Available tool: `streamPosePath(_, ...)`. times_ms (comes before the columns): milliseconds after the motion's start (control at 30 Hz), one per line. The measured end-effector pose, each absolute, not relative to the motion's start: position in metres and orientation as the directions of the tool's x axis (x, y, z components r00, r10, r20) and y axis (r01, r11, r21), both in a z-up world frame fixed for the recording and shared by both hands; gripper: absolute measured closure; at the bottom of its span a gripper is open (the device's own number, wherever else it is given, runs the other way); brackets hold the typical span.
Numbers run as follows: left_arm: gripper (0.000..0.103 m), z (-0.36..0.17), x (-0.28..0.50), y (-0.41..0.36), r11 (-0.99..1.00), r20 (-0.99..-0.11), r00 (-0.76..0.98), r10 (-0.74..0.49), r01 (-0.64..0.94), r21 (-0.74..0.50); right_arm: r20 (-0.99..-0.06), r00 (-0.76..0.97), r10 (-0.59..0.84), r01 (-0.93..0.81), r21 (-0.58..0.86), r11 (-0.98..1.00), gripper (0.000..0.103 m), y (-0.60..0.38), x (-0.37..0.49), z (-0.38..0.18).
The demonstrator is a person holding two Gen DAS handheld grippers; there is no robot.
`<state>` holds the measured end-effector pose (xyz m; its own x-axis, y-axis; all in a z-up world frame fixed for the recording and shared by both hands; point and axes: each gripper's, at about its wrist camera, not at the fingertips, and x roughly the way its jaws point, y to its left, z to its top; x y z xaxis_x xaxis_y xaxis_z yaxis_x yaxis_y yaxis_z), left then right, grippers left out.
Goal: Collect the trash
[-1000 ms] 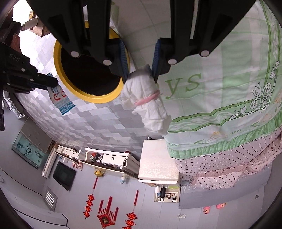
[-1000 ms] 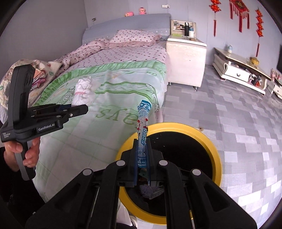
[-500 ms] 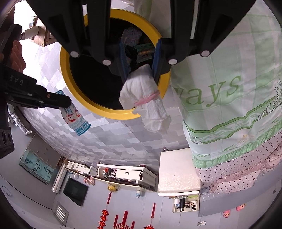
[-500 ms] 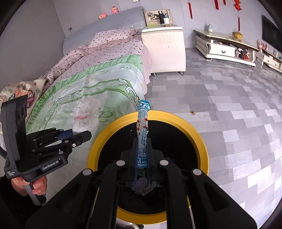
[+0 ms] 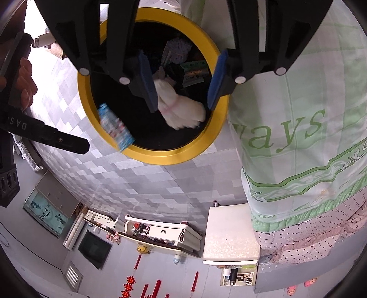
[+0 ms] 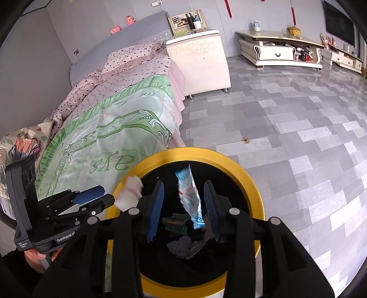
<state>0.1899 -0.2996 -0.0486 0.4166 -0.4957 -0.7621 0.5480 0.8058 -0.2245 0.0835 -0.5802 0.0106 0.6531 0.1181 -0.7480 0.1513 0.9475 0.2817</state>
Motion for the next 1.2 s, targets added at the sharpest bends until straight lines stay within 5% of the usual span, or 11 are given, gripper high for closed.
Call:
streamPosePath(500,0.057,-0.027,0.189,-0.233,0.853,-0.728,0.495,-0.475,0.462,-0.243,-0.731,0.669,0.136,0.114,0.282,0.953,0.068,-0.542,0.086,0.031)
streamPosePath(1100,0.057,0.004,0.151,-0.037,0.967,-0.684,0.684,-0.253,0.206,-0.152,-0.748,0.604,0.274,-0.083,0.284,0.955,0.068,-0.336,0.129,0.033)
streamPosePath(1200,0.051,-0.004,0.142,-0.006,0.975,-0.69,0.689,-0.222,0.159,-0.154,-0.757,0.602,0.255,-0.082,0.259,0.962,0.059,-0.312,0.126,0.024)
